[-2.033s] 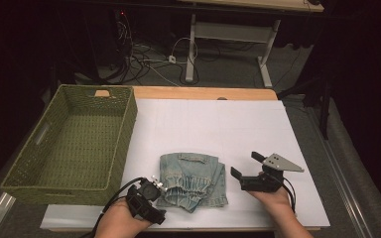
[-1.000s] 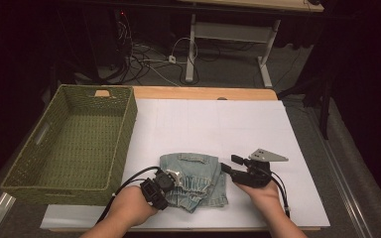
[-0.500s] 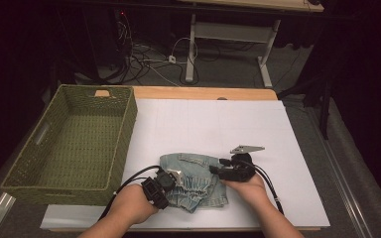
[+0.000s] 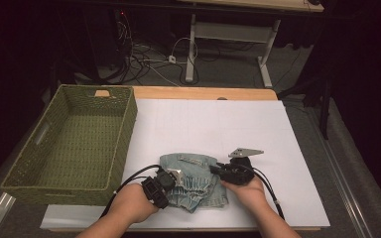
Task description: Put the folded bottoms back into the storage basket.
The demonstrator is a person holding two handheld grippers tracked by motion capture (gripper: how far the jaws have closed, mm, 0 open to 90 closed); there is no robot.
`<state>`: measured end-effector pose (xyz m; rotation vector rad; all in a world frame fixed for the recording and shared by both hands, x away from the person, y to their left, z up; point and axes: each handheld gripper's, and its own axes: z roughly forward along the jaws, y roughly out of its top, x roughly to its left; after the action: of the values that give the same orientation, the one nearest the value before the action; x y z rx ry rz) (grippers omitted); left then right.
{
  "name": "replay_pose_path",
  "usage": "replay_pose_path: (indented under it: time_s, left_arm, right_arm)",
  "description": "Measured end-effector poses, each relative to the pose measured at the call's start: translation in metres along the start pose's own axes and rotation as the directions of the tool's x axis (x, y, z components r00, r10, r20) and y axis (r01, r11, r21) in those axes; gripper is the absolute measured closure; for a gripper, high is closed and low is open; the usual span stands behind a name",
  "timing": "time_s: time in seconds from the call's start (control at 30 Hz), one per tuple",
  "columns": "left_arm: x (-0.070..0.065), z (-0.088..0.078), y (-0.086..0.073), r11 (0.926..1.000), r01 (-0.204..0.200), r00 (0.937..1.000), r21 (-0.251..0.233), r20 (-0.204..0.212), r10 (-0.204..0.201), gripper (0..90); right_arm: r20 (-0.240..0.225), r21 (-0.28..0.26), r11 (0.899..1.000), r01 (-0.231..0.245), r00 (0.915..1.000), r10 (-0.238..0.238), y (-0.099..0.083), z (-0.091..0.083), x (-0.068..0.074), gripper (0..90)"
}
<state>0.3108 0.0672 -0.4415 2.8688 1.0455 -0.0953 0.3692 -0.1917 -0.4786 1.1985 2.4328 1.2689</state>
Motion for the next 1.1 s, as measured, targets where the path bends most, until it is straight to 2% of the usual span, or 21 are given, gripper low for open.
replay_pose_path:
  time_s: [0.3,0.37,0.6,0.73,0.9,1.1]
  left_arm:
    - [0.002,0.0,0.0,1.0,0.003,0.9999,-0.003,0.011,-0.003,73.3]
    - [0.0,-0.001,-0.002,0.9999,-0.007,1.0,-0.015,0.002,0.007,74.2]
    - [0.001,-0.012,-0.006,0.9993,0.003,0.9999,-0.037,0.017,-0.002,77.8]
    - [0.001,-0.021,-0.009,0.9994,0.003,1.0,-0.034,0.004,-0.003,77.9]
    - [0.004,-0.033,-0.023,0.9993,0.018,0.9998,-0.032,-0.01,-0.018,78.0]
    - [0.009,-0.046,-0.045,0.9982,0.039,0.9993,-0.046,0.002,-0.039,78.0]
  right_arm:
    - [0.028,-0.021,0.999,0.037,0.9989,-0.037,0.0,-0.002,0.006,76.7]
    - [0.039,-0.028,0.998,0.053,0.9979,-0.052,0.0,-0.004,0.008,77.0]
    - [0.05,-0.061,0.994,0.091,0.9949,-0.088,0.004,-0.014,0.014,77.6]
    - [0.048,-0.082,0.991,0.105,0.9937,-0.101,0.01,-0.019,0.021,77.8]
    - [0.035,-0.106,0.986,0.132,0.991,-0.129,0.021,-0.023,0.038,77.7]
    - [0.005,-0.128,0.981,0.148,0.9889,-0.148,0.031,-0.023,0.056,77.7]
